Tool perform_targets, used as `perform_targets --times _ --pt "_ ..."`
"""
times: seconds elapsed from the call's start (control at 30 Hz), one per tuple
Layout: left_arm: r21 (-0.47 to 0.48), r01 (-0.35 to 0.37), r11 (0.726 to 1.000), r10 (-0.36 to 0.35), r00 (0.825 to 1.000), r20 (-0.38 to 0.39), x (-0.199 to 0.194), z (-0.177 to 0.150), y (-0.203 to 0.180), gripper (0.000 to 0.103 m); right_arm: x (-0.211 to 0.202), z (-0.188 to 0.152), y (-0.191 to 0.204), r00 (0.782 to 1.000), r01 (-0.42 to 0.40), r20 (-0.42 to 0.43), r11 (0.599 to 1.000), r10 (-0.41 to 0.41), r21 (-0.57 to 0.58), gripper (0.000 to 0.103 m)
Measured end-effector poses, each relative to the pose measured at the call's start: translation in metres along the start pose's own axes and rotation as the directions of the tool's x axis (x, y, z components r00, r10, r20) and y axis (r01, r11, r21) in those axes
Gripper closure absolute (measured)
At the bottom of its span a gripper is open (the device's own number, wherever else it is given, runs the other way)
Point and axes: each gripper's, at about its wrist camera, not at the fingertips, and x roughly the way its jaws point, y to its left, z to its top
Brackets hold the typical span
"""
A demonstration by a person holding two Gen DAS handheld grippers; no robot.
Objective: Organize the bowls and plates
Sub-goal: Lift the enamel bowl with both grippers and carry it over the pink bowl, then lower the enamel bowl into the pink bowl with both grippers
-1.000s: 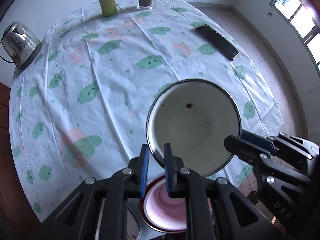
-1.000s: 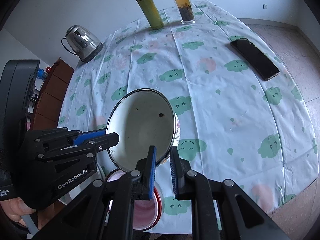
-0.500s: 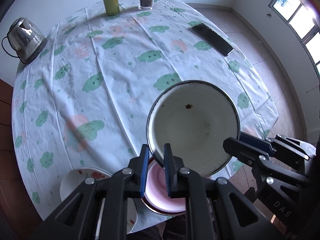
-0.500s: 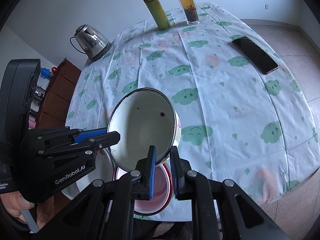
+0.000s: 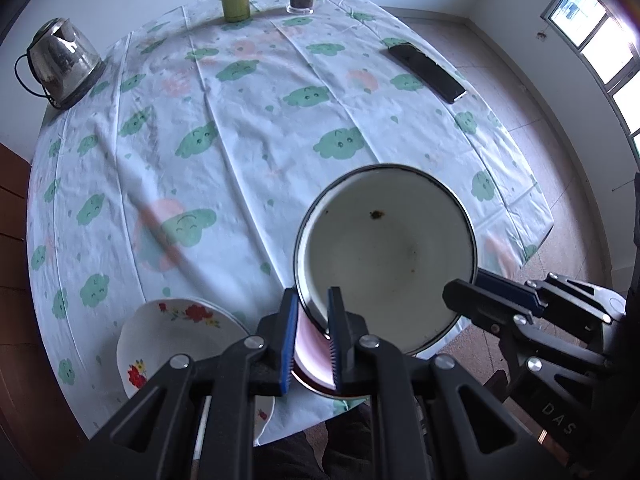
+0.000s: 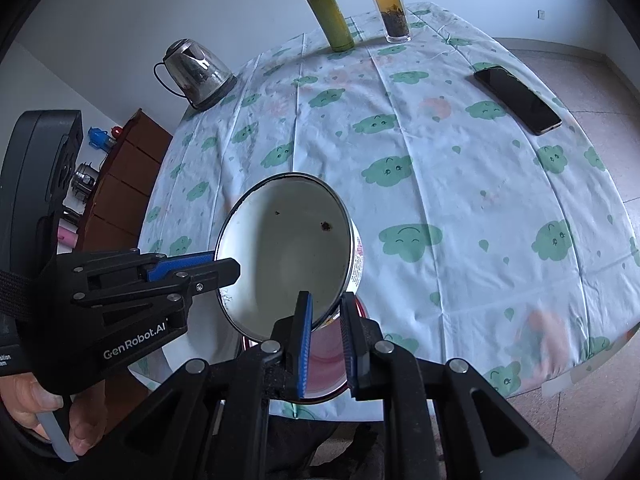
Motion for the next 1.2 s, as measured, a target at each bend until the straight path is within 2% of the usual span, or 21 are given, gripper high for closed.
perform_targets --times 0.5,1.2 --pt "-0.013 -0.003 1.0 0.002 1.0 -0.017 0.002 -0.025 0.004 0.092 0.006 -0.026 0.008 0.999 -0.019 -0.029 1.0 0.019 0.0 0.087" --pt "-0.014 0.0 1.0 0.0 0.999 -0.052 0.017 -0.04 0.007 0.092 0.023 -0.047 0.009 0.998 -0.022 -0.066 1.0 0.023 0.021 0.087"
